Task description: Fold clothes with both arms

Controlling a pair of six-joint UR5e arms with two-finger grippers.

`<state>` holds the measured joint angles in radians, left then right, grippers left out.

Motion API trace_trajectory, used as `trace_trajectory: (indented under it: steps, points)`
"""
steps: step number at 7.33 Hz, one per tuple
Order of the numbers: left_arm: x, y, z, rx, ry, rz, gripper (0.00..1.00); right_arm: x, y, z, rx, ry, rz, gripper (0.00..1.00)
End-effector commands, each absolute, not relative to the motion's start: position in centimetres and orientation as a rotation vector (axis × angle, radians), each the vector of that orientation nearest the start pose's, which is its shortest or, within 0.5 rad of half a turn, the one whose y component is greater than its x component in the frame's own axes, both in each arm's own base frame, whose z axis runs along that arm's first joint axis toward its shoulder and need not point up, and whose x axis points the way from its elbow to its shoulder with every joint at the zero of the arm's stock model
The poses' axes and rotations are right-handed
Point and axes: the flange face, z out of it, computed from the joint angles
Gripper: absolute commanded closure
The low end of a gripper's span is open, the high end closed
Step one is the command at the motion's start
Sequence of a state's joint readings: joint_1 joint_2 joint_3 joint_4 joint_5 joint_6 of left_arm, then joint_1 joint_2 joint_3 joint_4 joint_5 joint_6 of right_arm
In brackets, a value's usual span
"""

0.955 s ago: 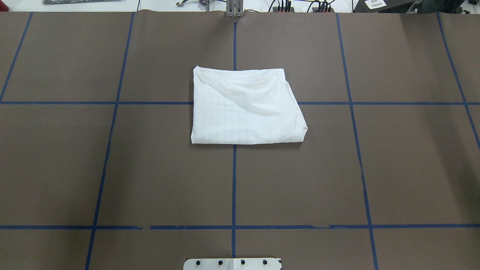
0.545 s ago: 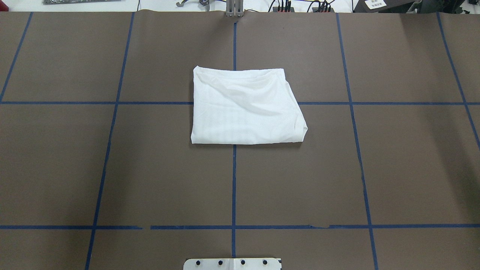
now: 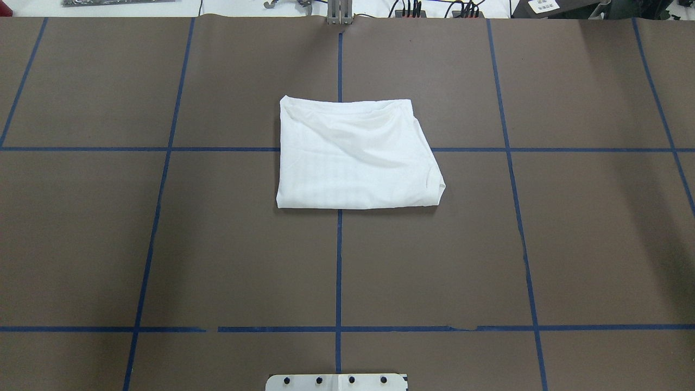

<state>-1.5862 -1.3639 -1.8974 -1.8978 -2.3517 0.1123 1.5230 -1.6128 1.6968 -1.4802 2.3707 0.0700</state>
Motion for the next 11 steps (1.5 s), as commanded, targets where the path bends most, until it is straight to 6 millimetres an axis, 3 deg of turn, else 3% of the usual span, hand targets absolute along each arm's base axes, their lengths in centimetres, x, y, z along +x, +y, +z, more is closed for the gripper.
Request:
trace_trajectory:
  steps: [1, 7, 11]
  points:
    - [-6.96, -42.21, 55.22, 0.474, 0.741, 0.267, 0.00, 3.87, -48.59, 60.27, 0.123, -0.807, -0.052, 0.00]
    - [-6.91, -42.01, 55.36, 0.473, 0.747, 0.270, 0.00, 3.89, -48.48, 60.38, 0.125, -0.806, -0.052, 0.00]
    - [-6.96, -42.01, 54.41, 0.492, 0.746, 0.276, 0.00, 3.95, -47.73, 60.88, 0.114, -0.813, -0.047, 0.00]
